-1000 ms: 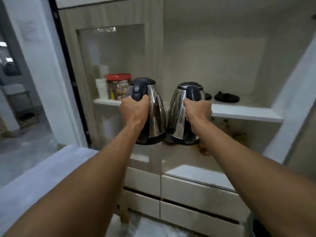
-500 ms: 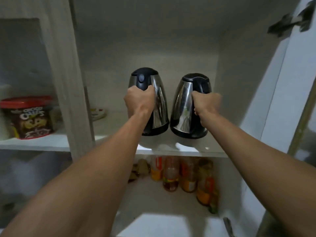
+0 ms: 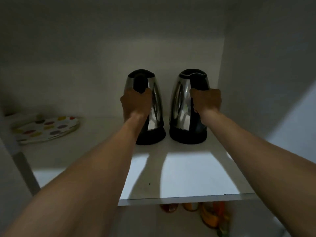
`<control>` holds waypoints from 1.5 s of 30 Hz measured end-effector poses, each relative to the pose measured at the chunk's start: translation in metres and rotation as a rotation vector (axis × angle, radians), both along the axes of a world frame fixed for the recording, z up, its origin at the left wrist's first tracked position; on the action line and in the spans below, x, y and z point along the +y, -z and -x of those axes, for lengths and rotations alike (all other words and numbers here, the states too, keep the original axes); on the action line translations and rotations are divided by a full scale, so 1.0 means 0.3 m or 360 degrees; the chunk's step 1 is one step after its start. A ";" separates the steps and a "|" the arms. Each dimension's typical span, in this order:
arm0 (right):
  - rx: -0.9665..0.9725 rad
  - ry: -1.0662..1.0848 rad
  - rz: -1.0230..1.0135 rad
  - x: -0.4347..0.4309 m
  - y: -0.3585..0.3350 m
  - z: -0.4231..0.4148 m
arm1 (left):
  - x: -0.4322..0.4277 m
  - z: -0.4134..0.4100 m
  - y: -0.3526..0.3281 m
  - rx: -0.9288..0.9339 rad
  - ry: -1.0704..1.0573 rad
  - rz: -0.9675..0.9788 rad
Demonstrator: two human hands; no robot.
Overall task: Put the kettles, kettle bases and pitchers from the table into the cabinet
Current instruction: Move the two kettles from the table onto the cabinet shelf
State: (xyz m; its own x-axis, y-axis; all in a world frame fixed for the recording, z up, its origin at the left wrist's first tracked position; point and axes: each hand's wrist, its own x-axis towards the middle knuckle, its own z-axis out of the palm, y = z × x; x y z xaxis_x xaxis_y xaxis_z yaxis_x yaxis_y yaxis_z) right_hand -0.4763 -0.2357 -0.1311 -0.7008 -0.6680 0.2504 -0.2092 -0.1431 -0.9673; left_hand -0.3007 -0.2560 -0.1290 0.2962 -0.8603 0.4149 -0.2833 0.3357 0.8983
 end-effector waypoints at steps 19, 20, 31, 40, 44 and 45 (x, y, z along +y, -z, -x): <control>0.0144 -0.0039 -0.0173 0.013 0.031 0.008 | 0.015 0.020 0.037 0.0080 0.0019 -0.0205; 0.0135 -0.0032 -0.0175 0.017 0.031 0.013 | 0.023 0.020 0.039 0.0079 0.0013 -0.0204; 0.0091 -0.0031 -0.0283 0.032 -0.011 0.039 | 0.041 0.016 0.039 0.0076 0.0050 -0.0161; 0.0030 0.0123 -0.0265 0.074 0.011 -0.017 | 0.102 -0.014 0.123 -0.0107 0.0041 -0.0227; 0.0091 0.0180 -0.0361 0.134 0.129 -0.049 | 0.122 -0.039 0.308 -0.0264 0.0026 -0.0381; 0.0126 0.0236 -0.0374 0.146 0.190 -0.056 | 0.118 -0.040 0.333 -0.0209 0.0058 -0.0389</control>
